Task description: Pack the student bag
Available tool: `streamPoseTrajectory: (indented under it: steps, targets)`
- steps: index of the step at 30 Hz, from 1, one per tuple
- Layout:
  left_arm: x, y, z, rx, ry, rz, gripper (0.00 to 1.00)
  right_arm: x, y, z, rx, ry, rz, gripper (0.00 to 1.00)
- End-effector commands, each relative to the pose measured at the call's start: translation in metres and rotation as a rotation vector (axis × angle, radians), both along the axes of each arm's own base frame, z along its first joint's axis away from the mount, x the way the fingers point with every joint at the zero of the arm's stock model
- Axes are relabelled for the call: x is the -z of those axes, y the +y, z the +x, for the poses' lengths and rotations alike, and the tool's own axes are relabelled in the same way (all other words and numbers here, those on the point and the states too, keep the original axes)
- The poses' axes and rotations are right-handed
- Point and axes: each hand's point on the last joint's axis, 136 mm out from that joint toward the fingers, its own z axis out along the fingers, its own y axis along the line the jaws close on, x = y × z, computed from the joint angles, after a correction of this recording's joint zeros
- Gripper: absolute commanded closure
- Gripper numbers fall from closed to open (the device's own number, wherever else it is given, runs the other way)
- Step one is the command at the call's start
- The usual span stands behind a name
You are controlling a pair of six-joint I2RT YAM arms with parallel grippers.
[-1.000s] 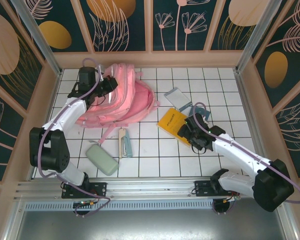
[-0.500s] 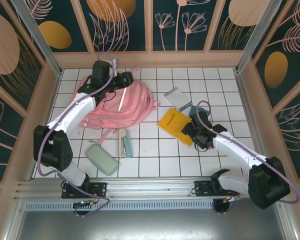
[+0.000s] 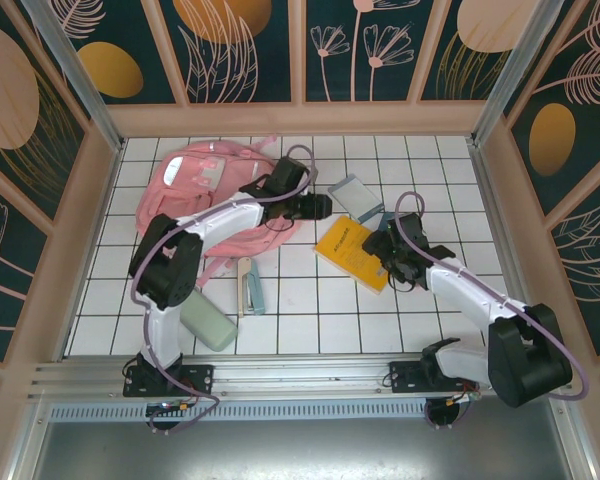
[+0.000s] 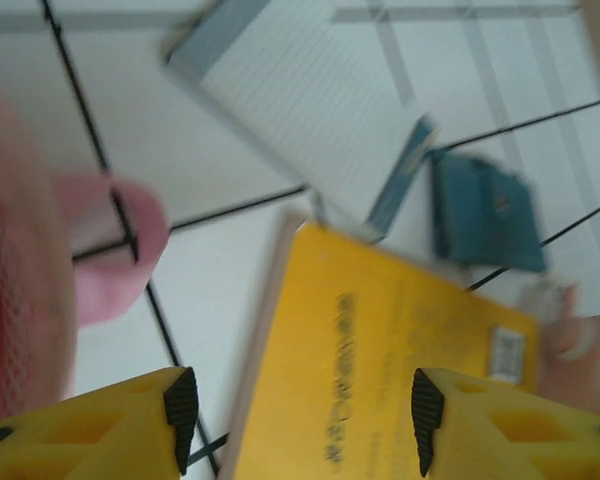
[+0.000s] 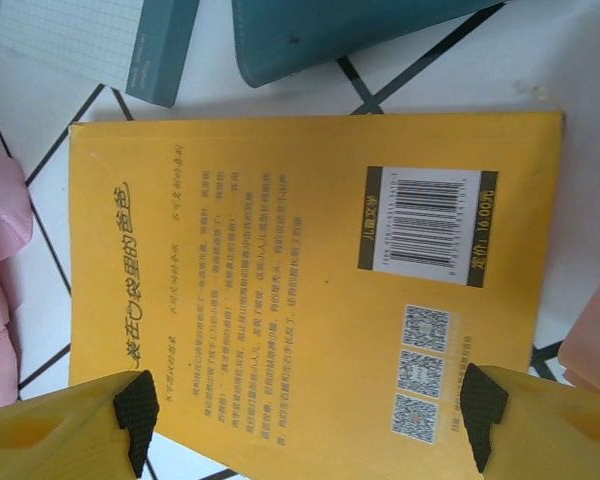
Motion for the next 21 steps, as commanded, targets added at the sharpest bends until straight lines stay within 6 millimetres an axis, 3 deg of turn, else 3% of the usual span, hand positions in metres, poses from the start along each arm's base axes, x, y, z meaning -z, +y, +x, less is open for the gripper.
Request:
streamPoseTrajectory:
  steps: [1, 6, 12, 17, 21]
  targets:
    - [0.01, -0.006, -0.01, 0.009, 0.023, 0.021, 0.38, 0.023, -0.007, -0.028, -0.005, 0.132, -0.014, 0.18]
    - [0.033, -0.01, -0.016, 0.025, 0.066, 0.029, 0.37, 0.01, -0.017, -0.031, -0.014, 0.103, -0.074, 0.19]
    - [0.041, -0.012, -0.018, 0.025, 0.076, 0.022, 0.36, -0.011, -0.022, -0.04, -0.016, 0.064, -0.093, 0.19]
    - [0.046, -0.02, -0.018, 0.042, 0.093, 0.021, 0.36, 0.004, -0.009, -0.063, 0.003, 0.143, -0.053, 0.19]
    - [0.06, -0.026, -0.019, 0.054, 0.112, 0.036, 0.35, 0.018, -0.002, -0.065, 0.017, 0.165, -0.038, 0.2]
